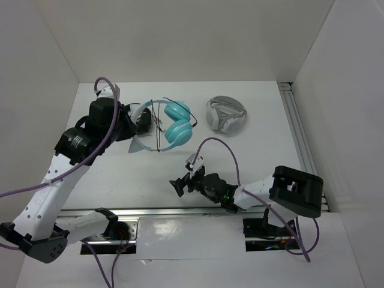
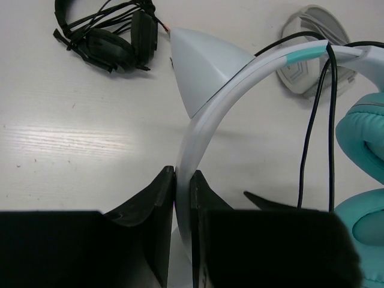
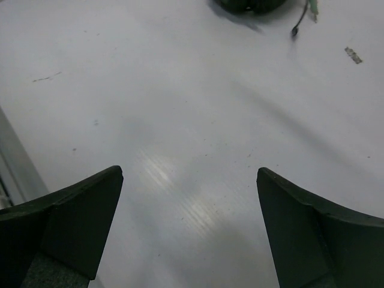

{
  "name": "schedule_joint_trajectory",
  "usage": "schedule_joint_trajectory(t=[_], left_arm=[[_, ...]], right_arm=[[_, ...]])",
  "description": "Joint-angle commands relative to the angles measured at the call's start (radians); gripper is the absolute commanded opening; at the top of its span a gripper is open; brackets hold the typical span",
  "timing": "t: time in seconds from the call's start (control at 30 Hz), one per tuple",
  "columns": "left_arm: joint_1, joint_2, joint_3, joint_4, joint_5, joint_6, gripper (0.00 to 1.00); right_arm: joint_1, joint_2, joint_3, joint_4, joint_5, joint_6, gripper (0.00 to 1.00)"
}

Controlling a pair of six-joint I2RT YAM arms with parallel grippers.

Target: Wrap the headphones

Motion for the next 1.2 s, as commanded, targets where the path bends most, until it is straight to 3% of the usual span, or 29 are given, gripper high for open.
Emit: schedule_joint_trajectory(t=[0.0, 0.07, 0.43, 0.5, 0.57, 0.6, 0.83, 0.93, 1.1, 1.17], left_arm=[[-0.036, -0.063, 0.075, 0.013, 0.028, -0.019, 0.00], [-0.048, -0.078, 0.096, -0.019, 0.042, -0.019, 0.00], [-0.137, -0.163, 0.122, -0.080, 0.192, -0.040, 0.00], [-0.137, -0.183, 0.133, -0.090, 0.192, -0.040, 0.00], [-0.137, -0.183, 0.156, -0.111, 0.183, -0.040, 0.00], [-0.137, -0.183, 0.184, -0.125, 0.172, -0.040, 0.00], [-0.137, -0.163, 0.228, -0.145, 0.143, -0.022, 0.00], [-0.137, -0.163, 0.207, -0.123, 0.143, -0.022, 0.00], [-0.137, -0.163, 0.198, -0.105, 0.164, -0.033, 0.00], [-0.137, -0.163, 0.189, -0.096, 0.155, -0.033, 0.00]], right_arm=[[-0.020, 0.056, 0.070, 0.185, 0.085, -0.073, 1.00], [-0.020, 0.126, 0.083, 0.292, 0.147, -0.131, 1.00], [-0.092, 0.468, 0.327, 0.486, 0.116, -0.179, 0.99], [-0.127, 0.495, 0.352, 0.461, 0.042, -0.141, 0.62], [-0.159, 0.504, 0.372, 0.413, -0.047, -0.069, 0.38], [-0.175, 0.504, 0.372, 0.403, -0.114, -0.038, 0.00], [-0.186, 0.464, 0.256, 0.478, -0.275, 0.017, 0.01], [-0.186, 0.435, 0.231, 0.463, -0.430, 0.050, 0.14], [-0.186, 0.404, 0.196, 0.464, -0.464, 0.077, 0.07], [-0.196, 0.392, 0.185, 0.449, -0.495, 0.088, 0.20]])
